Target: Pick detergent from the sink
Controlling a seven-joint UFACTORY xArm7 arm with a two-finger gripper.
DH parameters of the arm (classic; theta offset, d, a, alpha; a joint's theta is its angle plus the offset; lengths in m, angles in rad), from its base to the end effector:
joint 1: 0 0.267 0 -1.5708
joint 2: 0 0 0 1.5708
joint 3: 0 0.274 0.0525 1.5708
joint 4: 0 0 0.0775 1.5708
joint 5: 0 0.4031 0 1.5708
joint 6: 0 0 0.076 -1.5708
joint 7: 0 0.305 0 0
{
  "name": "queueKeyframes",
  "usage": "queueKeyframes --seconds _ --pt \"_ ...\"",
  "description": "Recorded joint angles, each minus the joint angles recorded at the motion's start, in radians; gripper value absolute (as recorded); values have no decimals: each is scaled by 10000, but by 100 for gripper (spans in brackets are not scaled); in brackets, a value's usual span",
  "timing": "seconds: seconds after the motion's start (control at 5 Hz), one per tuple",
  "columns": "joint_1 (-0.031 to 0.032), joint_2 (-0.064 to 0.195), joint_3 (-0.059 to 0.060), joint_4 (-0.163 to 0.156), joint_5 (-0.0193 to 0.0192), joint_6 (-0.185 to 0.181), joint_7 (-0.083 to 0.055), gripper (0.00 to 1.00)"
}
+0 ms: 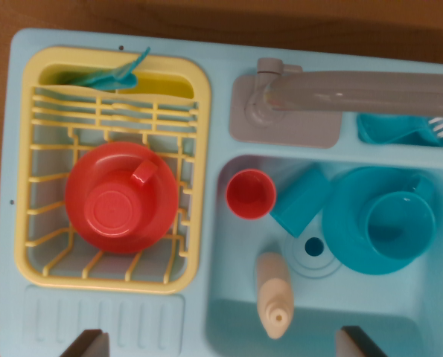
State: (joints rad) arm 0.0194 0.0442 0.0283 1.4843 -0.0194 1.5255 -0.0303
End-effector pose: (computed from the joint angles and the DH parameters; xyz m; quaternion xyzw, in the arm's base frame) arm 0.5237 0.0192 0.2524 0.9983 0.0398 -0.0426 0.0094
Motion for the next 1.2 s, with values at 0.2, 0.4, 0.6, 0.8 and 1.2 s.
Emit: queueKeyframes --seconds 0.2,0.4,0.6,0.8,1.2 --pt "0 0 0 0 0 0 0 0" --pt "-28 16 -39 -299 30 -306 -145 0" --pt "-28 16 -39 -299 30 -306 -145 0" --pt "-61 34 -86 -655 66 -671 -318 0" --pt "-97 55 -139 -1051 106 -1076 -511 0"
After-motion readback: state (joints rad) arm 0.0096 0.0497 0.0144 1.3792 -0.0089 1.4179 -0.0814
